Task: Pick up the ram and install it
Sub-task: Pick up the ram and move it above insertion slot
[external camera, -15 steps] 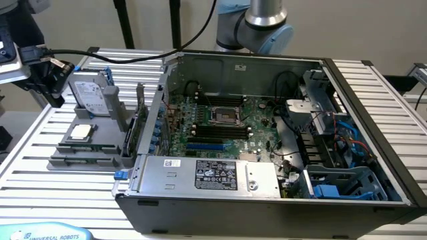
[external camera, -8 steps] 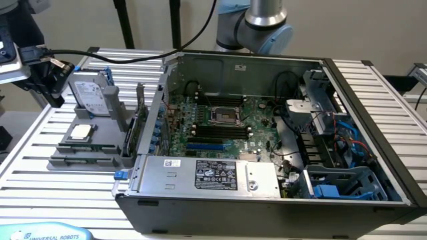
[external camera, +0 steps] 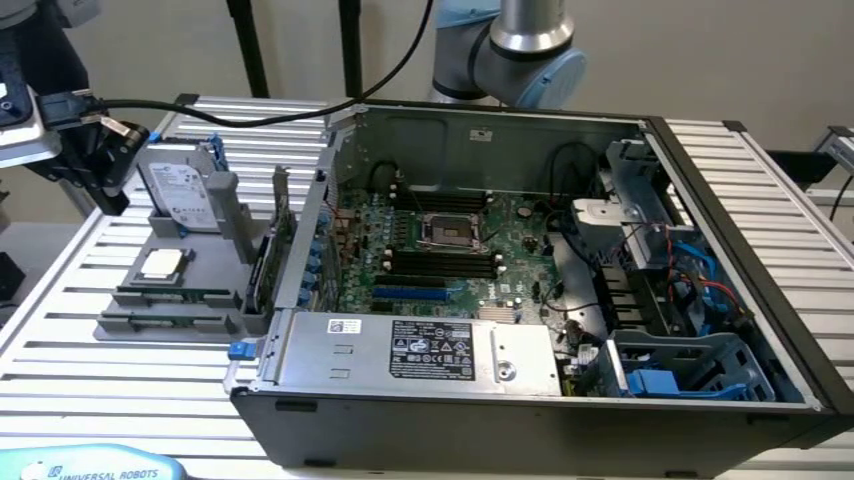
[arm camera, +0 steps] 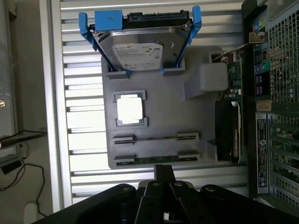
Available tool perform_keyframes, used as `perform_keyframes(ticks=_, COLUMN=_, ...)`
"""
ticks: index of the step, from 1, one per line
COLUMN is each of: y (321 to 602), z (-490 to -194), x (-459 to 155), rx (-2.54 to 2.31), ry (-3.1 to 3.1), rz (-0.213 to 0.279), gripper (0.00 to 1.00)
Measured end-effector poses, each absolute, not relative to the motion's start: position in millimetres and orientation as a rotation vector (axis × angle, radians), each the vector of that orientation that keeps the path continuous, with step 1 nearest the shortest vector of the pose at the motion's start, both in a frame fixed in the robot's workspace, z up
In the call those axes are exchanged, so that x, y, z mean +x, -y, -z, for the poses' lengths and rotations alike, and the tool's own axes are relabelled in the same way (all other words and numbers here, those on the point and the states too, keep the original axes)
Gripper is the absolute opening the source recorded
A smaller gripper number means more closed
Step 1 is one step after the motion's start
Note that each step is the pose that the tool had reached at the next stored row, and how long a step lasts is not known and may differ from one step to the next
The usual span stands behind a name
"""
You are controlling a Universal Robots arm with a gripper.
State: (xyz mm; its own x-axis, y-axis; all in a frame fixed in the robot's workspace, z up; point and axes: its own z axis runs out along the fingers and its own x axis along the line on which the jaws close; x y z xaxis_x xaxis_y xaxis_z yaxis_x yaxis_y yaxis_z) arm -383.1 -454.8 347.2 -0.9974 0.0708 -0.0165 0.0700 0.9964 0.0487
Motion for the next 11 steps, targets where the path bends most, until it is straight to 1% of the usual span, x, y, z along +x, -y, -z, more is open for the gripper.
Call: perform_keyframes(ticks=11, y=454.5, z=-346.6, x=-382.9, rx=-0.155, ry=-3.123, rz=-0.077, gripper=0.11)
